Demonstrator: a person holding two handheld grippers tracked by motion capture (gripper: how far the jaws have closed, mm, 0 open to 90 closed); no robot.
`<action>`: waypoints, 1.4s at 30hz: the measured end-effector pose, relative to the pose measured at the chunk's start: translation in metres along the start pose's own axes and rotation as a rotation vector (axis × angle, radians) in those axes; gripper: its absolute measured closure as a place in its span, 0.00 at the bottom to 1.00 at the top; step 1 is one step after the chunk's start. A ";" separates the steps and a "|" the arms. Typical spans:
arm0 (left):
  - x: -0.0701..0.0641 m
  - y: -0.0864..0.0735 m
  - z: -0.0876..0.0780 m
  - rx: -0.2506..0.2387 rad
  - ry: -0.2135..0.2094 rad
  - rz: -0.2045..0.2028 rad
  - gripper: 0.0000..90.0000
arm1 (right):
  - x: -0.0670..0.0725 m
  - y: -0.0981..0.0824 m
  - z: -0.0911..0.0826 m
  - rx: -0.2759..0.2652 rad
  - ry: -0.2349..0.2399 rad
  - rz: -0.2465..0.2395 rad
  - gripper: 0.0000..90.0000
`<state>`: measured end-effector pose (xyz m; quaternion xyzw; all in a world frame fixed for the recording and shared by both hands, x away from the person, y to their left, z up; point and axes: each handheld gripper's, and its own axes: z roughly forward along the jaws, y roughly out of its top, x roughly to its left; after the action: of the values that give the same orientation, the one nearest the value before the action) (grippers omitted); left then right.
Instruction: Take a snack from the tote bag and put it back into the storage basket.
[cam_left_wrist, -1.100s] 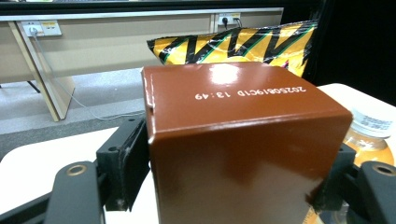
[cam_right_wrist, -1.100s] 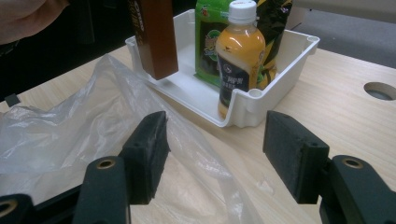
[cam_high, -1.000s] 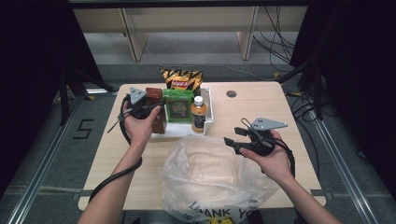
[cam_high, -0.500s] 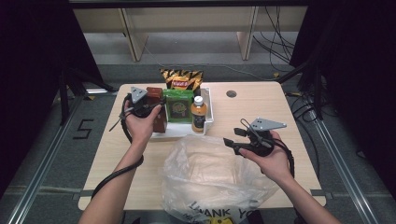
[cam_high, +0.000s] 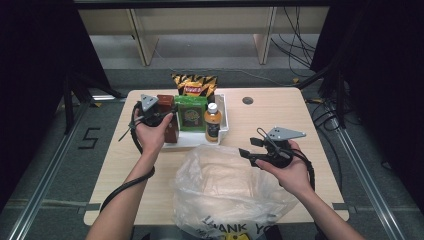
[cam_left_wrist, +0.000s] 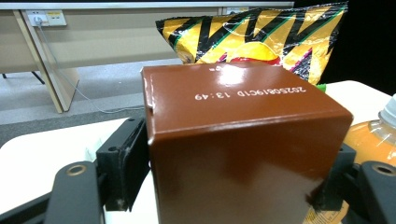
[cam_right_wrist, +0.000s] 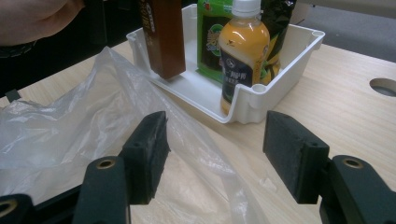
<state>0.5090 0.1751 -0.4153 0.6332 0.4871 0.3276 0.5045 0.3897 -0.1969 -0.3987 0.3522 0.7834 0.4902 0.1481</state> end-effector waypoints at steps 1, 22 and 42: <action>0.000 0.000 0.000 0.000 0.002 -0.001 0.30 | -0.001 0.000 0.000 -0.001 0.001 -0.008 0.45; 0.003 -0.007 0.003 0.015 0.019 -0.009 0.29 | -0.001 -0.001 0.001 0.018 -0.005 -0.011 0.45; 0.006 -0.009 0.006 0.044 0.025 -0.030 0.28 | 0.000 -0.002 0.002 0.020 -0.006 -0.019 0.44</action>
<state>0.5139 0.1792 -0.4261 0.6325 0.5101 0.3170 0.4891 0.3901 -0.1968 -0.4013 0.3475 0.7913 0.4797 0.1514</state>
